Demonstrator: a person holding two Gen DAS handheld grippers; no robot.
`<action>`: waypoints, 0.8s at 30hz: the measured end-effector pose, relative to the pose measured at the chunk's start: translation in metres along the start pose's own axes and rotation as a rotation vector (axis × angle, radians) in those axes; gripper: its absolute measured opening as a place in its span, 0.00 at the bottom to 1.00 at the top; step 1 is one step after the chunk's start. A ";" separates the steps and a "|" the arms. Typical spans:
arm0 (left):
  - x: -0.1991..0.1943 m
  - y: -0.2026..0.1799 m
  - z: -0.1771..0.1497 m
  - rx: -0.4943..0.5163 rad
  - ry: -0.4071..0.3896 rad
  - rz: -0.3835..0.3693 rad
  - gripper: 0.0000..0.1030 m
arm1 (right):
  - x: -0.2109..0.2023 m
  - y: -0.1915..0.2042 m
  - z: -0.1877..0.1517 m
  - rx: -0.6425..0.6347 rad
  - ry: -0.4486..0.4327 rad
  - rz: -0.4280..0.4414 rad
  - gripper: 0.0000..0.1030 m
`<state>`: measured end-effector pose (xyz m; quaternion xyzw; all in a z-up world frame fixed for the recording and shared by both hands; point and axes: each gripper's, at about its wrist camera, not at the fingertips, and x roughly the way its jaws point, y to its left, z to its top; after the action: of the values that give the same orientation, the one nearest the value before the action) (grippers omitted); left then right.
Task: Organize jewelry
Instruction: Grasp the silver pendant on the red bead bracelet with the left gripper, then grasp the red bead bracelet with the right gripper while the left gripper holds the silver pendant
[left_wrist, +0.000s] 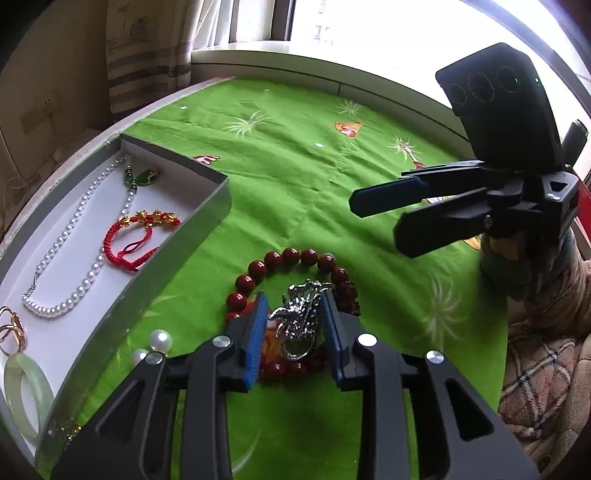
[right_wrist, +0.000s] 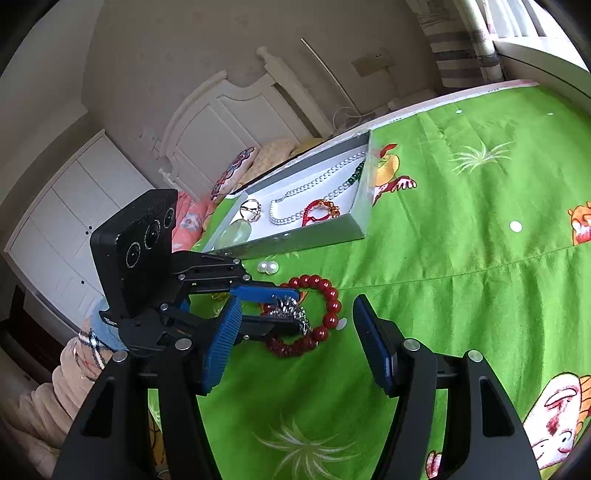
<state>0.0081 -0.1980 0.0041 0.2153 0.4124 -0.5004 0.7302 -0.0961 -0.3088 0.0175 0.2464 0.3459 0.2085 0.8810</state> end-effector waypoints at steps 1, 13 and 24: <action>-0.001 -0.001 0.000 -0.001 -0.006 0.002 0.21 | -0.003 0.000 -0.003 -0.001 0.000 -0.001 0.60; -0.099 -0.002 -0.055 -0.311 -0.385 0.155 0.12 | -0.002 0.013 -0.007 -0.079 -0.024 -0.100 0.60; -0.139 0.001 -0.163 -0.666 -0.485 0.261 0.12 | 0.070 0.099 -0.029 -0.656 0.254 -0.273 0.44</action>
<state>-0.0761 -0.0025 0.0254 -0.1056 0.3374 -0.2794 0.8927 -0.0893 -0.1846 0.0208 -0.1249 0.3969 0.2178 0.8828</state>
